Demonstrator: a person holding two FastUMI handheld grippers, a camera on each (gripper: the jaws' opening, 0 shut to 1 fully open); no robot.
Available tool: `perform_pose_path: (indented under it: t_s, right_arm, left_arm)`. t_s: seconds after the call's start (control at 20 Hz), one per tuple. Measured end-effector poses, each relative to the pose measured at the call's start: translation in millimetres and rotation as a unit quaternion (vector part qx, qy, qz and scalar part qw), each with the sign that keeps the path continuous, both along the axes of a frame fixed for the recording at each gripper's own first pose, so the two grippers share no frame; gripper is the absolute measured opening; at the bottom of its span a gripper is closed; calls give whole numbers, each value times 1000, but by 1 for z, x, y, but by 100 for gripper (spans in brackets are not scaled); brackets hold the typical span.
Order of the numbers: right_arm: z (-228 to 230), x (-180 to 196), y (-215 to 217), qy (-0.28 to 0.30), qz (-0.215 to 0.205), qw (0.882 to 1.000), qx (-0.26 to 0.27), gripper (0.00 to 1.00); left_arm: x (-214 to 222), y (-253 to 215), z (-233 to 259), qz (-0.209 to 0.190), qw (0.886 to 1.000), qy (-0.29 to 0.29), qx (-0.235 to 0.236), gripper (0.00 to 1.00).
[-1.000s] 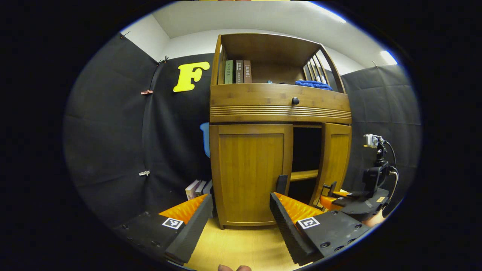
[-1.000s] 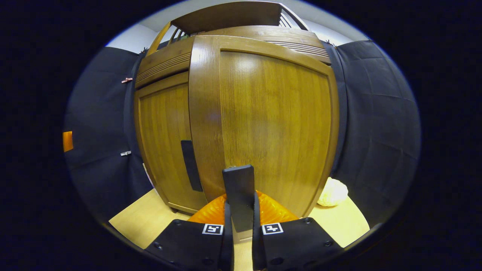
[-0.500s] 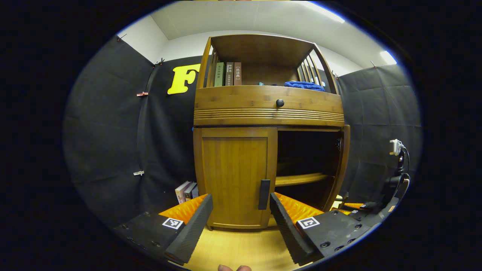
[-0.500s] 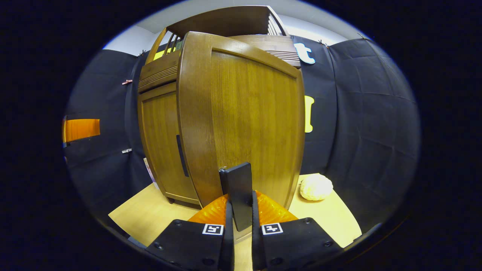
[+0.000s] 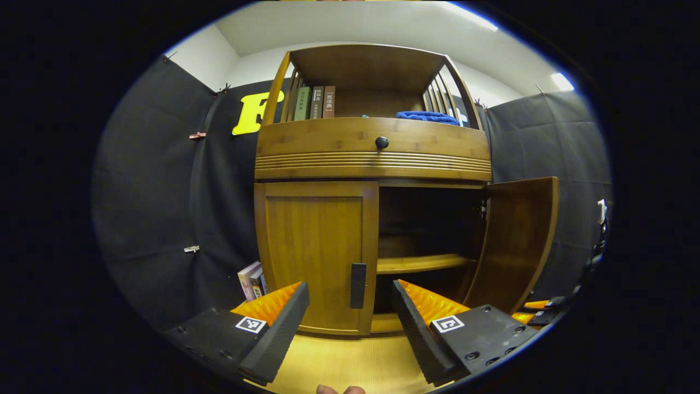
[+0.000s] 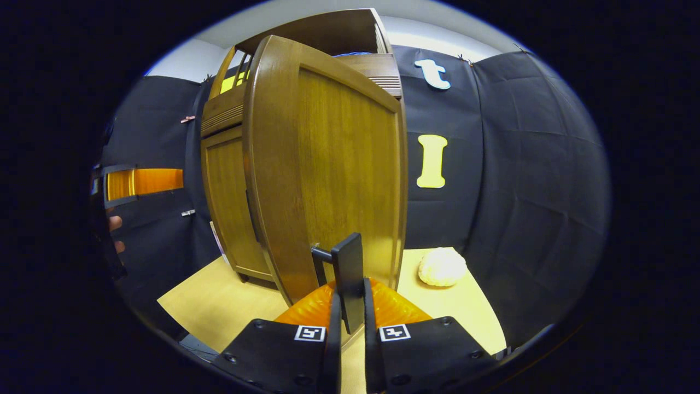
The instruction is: Open the right door of the double-door shoe cabinet with the right hand, and open the left door with the left hand.
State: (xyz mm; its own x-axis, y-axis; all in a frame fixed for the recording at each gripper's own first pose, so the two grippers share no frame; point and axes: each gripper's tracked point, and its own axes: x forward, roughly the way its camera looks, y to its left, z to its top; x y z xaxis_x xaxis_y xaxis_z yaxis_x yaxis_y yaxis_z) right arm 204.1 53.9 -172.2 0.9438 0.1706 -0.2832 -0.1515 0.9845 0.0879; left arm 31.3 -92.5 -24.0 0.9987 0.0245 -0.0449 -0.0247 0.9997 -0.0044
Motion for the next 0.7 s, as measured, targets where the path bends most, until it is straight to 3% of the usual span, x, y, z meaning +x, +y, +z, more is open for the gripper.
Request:
perform_pose_path:
  t_s: [0.35,0.4,0.45,0.5,0.55,0.6,0.7]
  right_arm:
    - [4,3,-22,-15,-19,999,-24,20]
    - [4,6,-24,-20,-20,999,-26,17]
    - [6,7,-25,-26,-18,999,-27,5]
    - [7,9,-25,-32,-18,999,-30,15]
    - [9,12,-28,-38,-19,999,-35,5]
    - [8,15,-32,-41,-23,998,-39,15]
    - [8,14,-36,-37,-25,999,-31,15]
  left_arm:
    - [31,-25,-15,-3,1000,2,1,94]
    - [36,-26,-16,-2,1000,1,2,94]
    - [41,-28,-17,-2,1000,-1,1,94]
    - [45,-30,-17,-1,1000,-1,0,94]
    - [50,-30,-19,1,1000,-1,-2,94]
    - [54,-31,-20,3,1000,0,-4,94]
    - [63,-33,-24,5,1000,2,-8,94]
